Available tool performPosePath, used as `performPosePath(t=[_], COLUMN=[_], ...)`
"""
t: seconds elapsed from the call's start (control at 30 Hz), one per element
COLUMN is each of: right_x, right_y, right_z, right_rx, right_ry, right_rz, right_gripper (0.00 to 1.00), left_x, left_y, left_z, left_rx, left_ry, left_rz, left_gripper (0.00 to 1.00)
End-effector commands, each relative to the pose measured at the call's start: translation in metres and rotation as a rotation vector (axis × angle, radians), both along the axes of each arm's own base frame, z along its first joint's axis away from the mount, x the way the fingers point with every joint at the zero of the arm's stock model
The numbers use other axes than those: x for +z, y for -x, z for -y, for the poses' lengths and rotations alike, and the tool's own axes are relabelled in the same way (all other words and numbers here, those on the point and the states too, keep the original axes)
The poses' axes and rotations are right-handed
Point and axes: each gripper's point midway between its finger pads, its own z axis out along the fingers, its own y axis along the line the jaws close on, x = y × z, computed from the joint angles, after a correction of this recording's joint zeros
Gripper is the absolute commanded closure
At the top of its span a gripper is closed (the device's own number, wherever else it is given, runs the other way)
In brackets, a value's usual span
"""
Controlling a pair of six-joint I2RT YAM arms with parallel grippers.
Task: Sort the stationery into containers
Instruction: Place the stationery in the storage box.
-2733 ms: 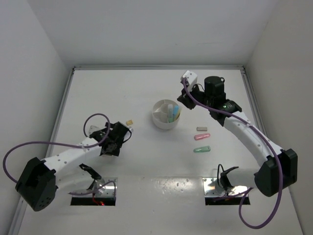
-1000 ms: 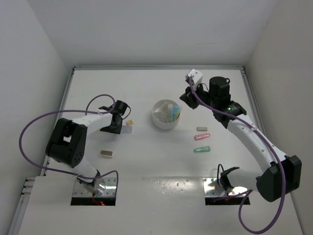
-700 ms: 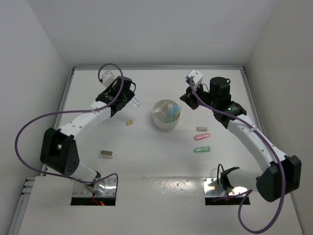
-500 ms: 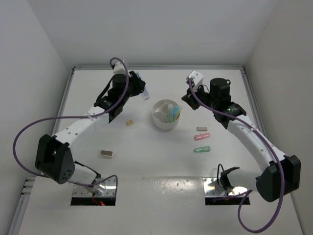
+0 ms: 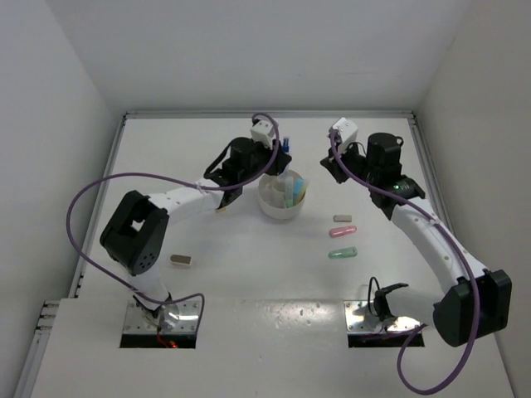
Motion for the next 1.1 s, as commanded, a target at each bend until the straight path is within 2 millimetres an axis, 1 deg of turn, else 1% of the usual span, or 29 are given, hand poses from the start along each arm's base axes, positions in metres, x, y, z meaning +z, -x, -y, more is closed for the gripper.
performPosePath(t=[0.0, 0.03, 0.07, 0.1, 0.13, 0.17, 0.2, 0.23, 0.27, 0.3, 0.33, 0.4, 0.43, 0.47, 0.53, 0.57, 0.6, 0.67, 0.83, 0.87, 0.9, 0.97, 1.0, 1.07], right_x=[0.018, 0.018, 0.018, 0.018, 0.018, 0.018, 0.018, 0.018, 0.018, 0.018, 0.019, 0.019, 0.016, 0.016, 0.016, 0.016, 0.016, 0.016, 0.016, 0.016, 0.016, 0.016, 0.016, 0.016], right_y=[-0.005, -0.005, -0.005, -0.005, -0.005, -0.005, -0.004, -0.006, -0.004, -0.004, -0.005, -0.005, -0.005, -0.007, -0.006, -0.006, -0.006, -0.006, -0.005, -0.005, -0.005, -0.007, -0.006, -0.005], right_z=[0.005, 0.005, 0.005, 0.007, 0.007, 0.007, 0.006, 0.009, 0.007, 0.007, 0.01, 0.01, 0.008, 0.011, 0.01, 0.01, 0.01, 0.012, 0.01, 0.01, 0.01, 0.014, 0.013, 0.012], right_rx=[-0.001, -0.001, -0.001, -0.002, -0.002, -0.002, 0.007, -0.002, 0.005, 0.005, 0.003, 0.003, 0.011, 0.002, 0.008, 0.008, 0.008, 0.007, 0.016, 0.016, 0.016, 0.007, 0.004, 0.013], right_ry=[-0.014, -0.014, -0.014, -0.017, -0.017, -0.017, -0.02, -0.02, -0.03, -0.03, -0.033, -0.033, -0.034, -0.034, -0.043, -0.043, -0.043, -0.046, -0.049, -0.049, -0.049, -0.049, -0.056, -0.059], right_rz=[0.073, 0.073, 0.073, 0.073, 0.073, 0.073, 0.072, 0.072, 0.066, 0.065, 0.065, 0.065, 0.055, 0.055, 0.049, 0.049, 0.049, 0.048, 0.047, 0.047, 0.047, 0.048, 0.042, 0.041], right_gripper=[1.0, 1.0, 1.0, 1.0, 1.0, 1.0, 1.0, 1.0, 1.0, 1.0, 1.0, 1.0, 1.0, 1.0, 1.0, 1.0, 1.0, 1.0, 1.0, 1.0, 1.0, 1.0, 1.0, 1.0], left_x=[0.074, 0.068, 0.068, 0.068, 0.06, 0.059, 0.054, 0.044, 0.046, 0.04, 0.04, 0.03, 0.03, 0.025, 0.025, 0.025, 0.02, 0.02, 0.007, -0.001, 0.004, 0.001, -0.003, -0.003], left_y=[-0.006, -0.005, -0.007, -0.003, 0.0, 0.001, 0.001, 0.001, -0.001, 0.0, -0.002, 0.0, -0.001, 0.0, 0.0, 0.003, 0.004, 0.004, 0.004, 0.003, 0.001, 0.002, 0.004, 0.003], left_z=[0.018, 0.022, 0.021, 0.025, 0.026, 0.028, 0.025, 0.025, 0.024, 0.023, 0.02, 0.017, 0.016, 0.015, 0.015, 0.018, 0.017, 0.017, 0.015, 0.014, 0.015, 0.014, 0.018, 0.016], left_rx=[-0.013, -0.008, 0.0, -0.011, -0.008, -0.005, 0.01, 0.025, 0.039, 0.039, 0.055, 0.081, 0.09, 0.089, 0.089, 0.08, 0.079, 0.079, 0.088, 0.097, 0.097, 0.115, 0.114, 0.127], left_ry=[0.083, 0.077, 0.067, 0.058, 0.052, 0.042, 0.033, 0.015, 0.019, 0.011, 0.009, -0.012, -0.013, -0.02, -0.021, -0.02, -0.027, -0.027, -0.049, -0.066, -0.059, -0.071, -0.078, -0.08], left_rz=[0.229, 0.22, 0.228, 0.235, 0.227, 0.234, 0.225, 0.221, 0.227, 0.218, 0.218, 0.213, 0.213, 0.206, 0.205, 0.206, 0.198, 0.198, 0.176, 0.159, 0.167, 0.159, 0.153, 0.153], left_gripper=[1.0, 1.0, 1.0, 1.0, 1.0, 1.0, 1.0, 1.0, 1.0, 1.0, 1.0, 1.0, 1.0, 1.0, 1.0, 1.0, 1.0, 1.0, 1.0, 1.0, 1.0, 1.0, 1.0, 1.0])
